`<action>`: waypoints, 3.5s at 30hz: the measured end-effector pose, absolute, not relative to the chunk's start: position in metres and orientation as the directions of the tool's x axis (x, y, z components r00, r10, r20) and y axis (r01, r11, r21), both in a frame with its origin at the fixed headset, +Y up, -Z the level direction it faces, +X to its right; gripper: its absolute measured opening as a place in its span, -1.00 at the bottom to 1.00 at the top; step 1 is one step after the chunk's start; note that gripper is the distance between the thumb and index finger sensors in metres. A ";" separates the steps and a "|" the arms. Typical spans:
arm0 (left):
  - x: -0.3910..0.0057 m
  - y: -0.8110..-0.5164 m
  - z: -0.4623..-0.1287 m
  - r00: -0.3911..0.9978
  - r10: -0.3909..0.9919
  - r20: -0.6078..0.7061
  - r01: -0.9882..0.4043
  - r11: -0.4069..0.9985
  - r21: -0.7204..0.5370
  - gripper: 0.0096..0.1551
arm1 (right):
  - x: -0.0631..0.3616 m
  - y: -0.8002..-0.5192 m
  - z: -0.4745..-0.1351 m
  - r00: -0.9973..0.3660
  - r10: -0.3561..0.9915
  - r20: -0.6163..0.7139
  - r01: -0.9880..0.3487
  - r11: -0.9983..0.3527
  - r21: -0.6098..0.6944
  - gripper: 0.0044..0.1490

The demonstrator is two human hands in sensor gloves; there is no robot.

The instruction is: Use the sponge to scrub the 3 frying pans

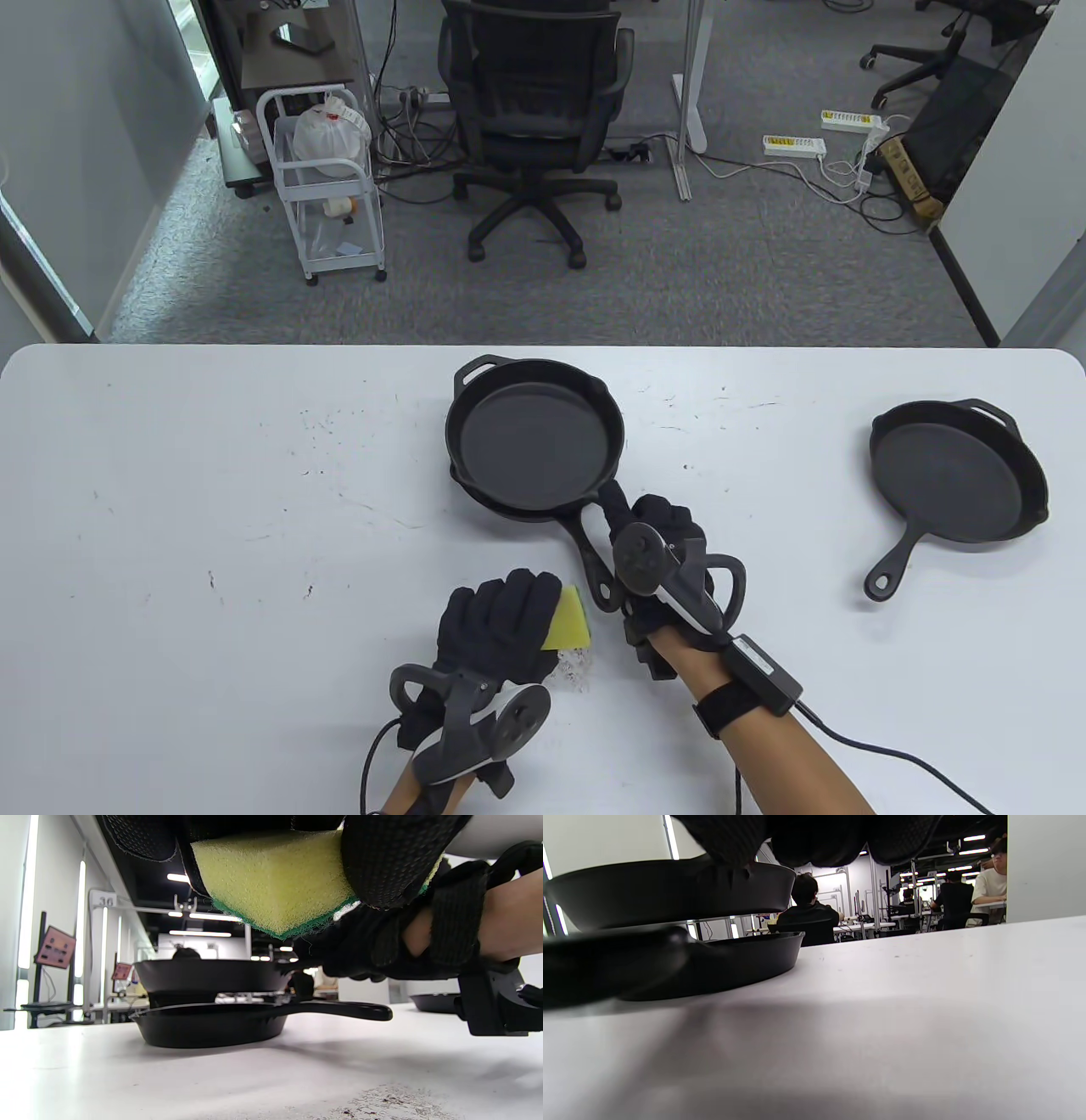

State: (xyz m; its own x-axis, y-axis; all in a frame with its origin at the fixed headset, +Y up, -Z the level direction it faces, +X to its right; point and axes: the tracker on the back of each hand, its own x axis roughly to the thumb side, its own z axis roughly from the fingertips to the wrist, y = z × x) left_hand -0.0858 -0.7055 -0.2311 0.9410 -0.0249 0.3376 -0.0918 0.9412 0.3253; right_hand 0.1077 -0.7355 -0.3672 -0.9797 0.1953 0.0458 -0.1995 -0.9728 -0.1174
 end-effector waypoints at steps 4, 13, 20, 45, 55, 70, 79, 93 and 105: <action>-0.086 -0.705 -0.230 0.942 -0.035 0.334 -0.085 0.937 0.339 -0.01 | 0.103 -0.744 -0.372 -0.983 0.182 0.023 -0.184 -0.979 -0.086 -0.31; -0.085 -0.704 -0.229 0.940 -0.047 0.337 -0.076 0.937 0.342 -0.01 | 0.100 -0.759 -0.379 -0.986 0.168 -0.002 -0.168 -0.986 -0.010 -0.31; -0.084 -0.704 -0.228 0.939 -0.050 0.339 -0.073 0.938 0.340 0.00 | 0.126 -0.742 -0.372 -0.952 0.304 0.029 -0.304 -0.952 -0.019 -0.13; -0.083 -0.700 -0.225 0.938 -0.038 0.345 -0.089 0.934 0.345 0.00 | 0.384 -0.750 -0.357 -0.465 0.319 -0.826 -0.502 -0.863 -0.051 0.27; -0.083 -0.701 -0.226 0.940 -0.054 0.336 -0.069 0.936 0.344 0.00 | 0.384 -0.752 -0.363 -0.440 0.422 -0.792 -0.449 -0.868 -0.213 0.06; -0.087 -0.699 -0.226 0.945 -0.032 0.325 -0.087 0.934 0.346 0.00 | 0.377 -0.681 -0.346 -0.783 0.434 -0.445 -0.277 -0.885 -0.375 -0.24; -0.088 -0.699 -0.226 0.946 -0.032 0.322 -0.088 0.932 0.352 -0.01 | 0.324 -0.704 -0.313 -0.924 0.378 -0.062 -0.341 -0.884 -0.320 -0.29; -0.091 -0.693 -0.220 0.949 0.018 0.316 -0.152 0.902 0.405 -0.01 | 0.241 -0.715 -0.247 -0.869 0.254 0.425 -0.399 -0.867 -0.299 -0.31; -0.061 -0.711 -0.224 0.890 -0.146 0.432 0.012 0.955 0.297 -0.07 | 0.209 -0.710 -0.219 -0.806 0.091 0.585 -0.330 -0.889 -0.316 -0.31</action>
State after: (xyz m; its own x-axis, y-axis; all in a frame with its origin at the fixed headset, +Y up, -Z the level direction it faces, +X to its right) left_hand -0.0609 -0.7110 -0.2237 0.8901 -0.1455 0.4318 0.0119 0.9547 0.2972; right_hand 0.2088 -0.7096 -0.2190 -0.8057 0.0913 0.5852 -0.3303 -0.8894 -0.3160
